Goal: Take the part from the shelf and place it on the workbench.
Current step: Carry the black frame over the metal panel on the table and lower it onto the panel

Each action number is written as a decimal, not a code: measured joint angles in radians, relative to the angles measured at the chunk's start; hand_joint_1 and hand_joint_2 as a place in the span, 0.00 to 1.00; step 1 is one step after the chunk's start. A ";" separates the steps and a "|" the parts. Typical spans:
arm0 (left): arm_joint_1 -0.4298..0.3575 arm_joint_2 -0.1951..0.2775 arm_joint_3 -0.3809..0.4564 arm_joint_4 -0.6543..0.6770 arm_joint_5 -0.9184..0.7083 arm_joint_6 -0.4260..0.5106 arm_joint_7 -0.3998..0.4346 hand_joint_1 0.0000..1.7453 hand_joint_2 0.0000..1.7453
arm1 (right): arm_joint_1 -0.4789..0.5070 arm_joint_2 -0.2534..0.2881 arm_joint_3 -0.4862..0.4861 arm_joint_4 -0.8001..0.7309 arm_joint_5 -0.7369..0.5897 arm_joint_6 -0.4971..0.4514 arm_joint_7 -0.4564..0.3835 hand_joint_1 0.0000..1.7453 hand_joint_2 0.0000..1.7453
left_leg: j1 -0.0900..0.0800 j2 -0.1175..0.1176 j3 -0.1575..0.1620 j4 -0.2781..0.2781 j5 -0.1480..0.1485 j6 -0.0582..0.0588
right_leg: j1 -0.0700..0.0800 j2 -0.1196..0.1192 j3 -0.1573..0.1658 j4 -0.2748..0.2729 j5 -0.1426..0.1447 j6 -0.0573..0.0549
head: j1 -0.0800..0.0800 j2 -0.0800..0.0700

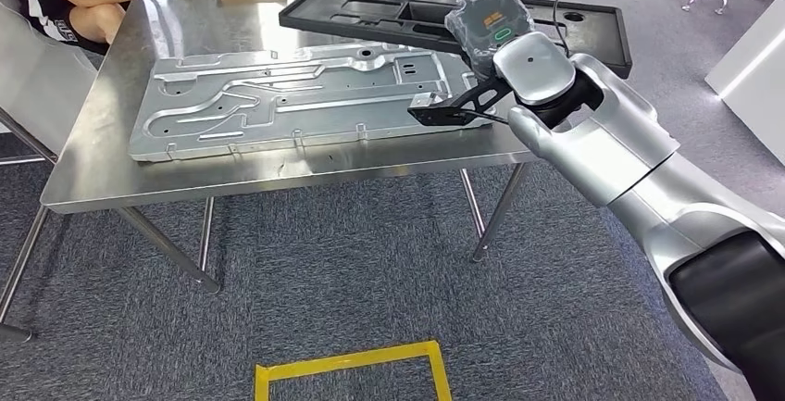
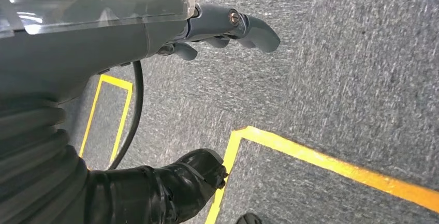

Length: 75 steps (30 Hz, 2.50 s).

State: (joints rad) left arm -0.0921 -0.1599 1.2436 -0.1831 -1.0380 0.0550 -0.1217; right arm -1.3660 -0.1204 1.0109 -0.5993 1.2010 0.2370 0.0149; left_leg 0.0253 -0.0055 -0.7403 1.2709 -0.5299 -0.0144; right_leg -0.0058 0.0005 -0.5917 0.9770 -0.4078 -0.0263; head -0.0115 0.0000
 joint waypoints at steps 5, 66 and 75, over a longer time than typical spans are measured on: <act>0.000 0.000 0.000 0.001 0.000 0.000 0.002 0.00 1.00 | 0.004 0.008 -0.003 0.000 0.005 0.001 -0.003 1.00 1.00 | 0.014 0.000 0.086 -0.218 0.114 -0.015 | -0.007 0.004 -0.008 0.054 -0.045 0.037 | 0.000 0.000; 0.003 -0.001 0.002 0.005 -0.011 -0.001 -0.008 0.00 1.00 | 0.048 0.017 -0.022 0.007 0.021 -0.012 -0.033 1.00 1.00 | 0.012 0.000 0.088 -0.207 0.112 -0.028 | 0.011 0.000 0.025 0.054 -0.070 0.004 | -0.026 0.000; -0.001 0.000 0.002 0.005 -0.016 0.000 -0.009 0.00 1.00 | 0.061 0.005 -0.029 0.007 0.021 -0.021 -0.032 1.00 1.00 | 0.010 -0.001 0.121 -0.211 0.072 0.035 | 0.000 0.000 -0.130 0.331 -0.170 0.038 | -0.027 0.000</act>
State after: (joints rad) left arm -0.0929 -0.1595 1.2459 -0.1778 -1.0544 0.0549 -0.1304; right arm -1.3054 -0.1151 0.9815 -0.5927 1.2215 0.2158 -0.0172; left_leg 0.0353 -0.0062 -0.6194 1.0600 -0.4575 0.0208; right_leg -0.0054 0.0007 -0.7215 1.3083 -0.5777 0.0114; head -0.0384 0.0000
